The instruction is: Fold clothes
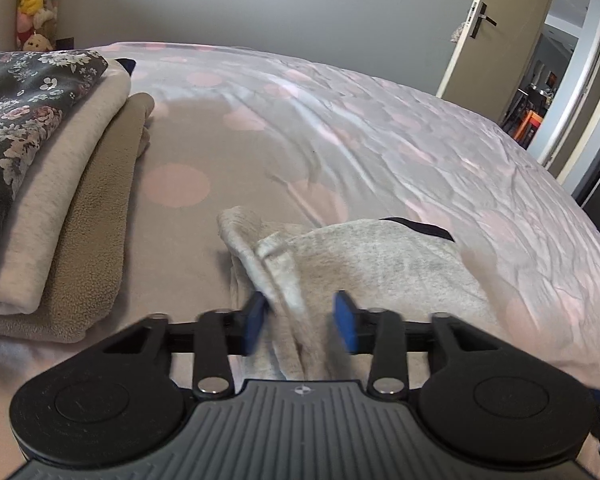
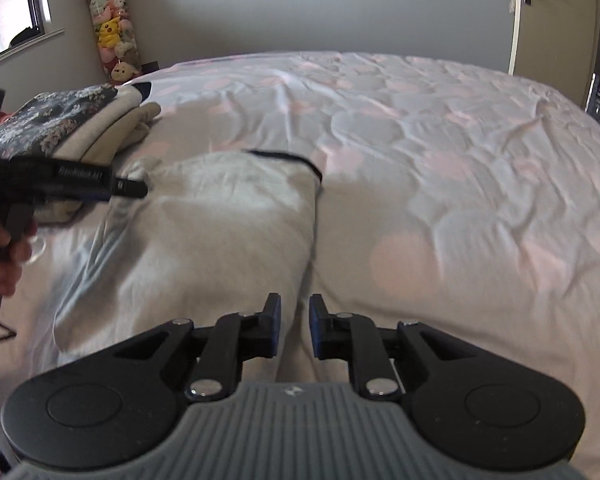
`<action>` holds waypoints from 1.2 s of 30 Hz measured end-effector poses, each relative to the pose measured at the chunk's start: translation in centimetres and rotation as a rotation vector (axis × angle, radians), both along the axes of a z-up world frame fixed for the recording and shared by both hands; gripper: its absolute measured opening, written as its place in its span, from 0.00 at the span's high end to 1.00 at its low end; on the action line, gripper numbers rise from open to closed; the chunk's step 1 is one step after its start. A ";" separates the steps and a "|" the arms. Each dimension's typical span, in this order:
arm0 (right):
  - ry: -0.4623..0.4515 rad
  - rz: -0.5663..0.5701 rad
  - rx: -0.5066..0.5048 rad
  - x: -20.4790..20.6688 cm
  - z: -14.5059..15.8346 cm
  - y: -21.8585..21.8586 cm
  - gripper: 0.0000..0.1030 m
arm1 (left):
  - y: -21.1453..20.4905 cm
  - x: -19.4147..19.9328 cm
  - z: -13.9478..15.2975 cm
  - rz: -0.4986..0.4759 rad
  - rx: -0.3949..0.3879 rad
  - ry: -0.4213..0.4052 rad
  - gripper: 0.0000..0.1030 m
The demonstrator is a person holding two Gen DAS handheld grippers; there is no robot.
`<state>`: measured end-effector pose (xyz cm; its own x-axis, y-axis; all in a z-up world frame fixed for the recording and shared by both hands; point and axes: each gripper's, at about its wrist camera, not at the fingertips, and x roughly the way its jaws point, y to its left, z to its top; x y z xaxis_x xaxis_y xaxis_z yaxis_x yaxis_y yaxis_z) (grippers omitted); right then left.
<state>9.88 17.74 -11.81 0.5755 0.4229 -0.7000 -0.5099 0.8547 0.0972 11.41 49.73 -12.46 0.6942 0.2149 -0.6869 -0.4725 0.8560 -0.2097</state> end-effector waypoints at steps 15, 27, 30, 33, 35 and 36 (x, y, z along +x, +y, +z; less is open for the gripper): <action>0.066 0.039 0.034 -0.2 -2.4 -0.1 0.75 | 2.4 -0.9 -1.6 0.121 0.060 0.042 0.85; 0.013 0.008 0.004 -1.7 -1.2 -1.5 0.70 | -0.2 -6.5 1.8 0.065 -0.025 0.090 0.81; 0.001 0.005 -0.005 -2.3 -1.0 -1.7 0.69 | -1.6 -7.3 1.6 0.018 -0.072 0.132 0.80; -0.010 0.015 -0.008 -3.0 -0.9 -1.8 0.69 | -3.1 -8.2 1.1 -0.025 -0.096 0.164 0.80; -0.015 0.029 -0.011 -3.4 -0.8 -1.7 0.69 | -3.7 -8.8 0.7 -0.035 -0.116 0.186 0.80; -0.011 0.038 -0.017 -3.5 -0.9 -1.6 0.68 | -4.0 -9.0 0.5 -0.037 -0.126 0.195 0.80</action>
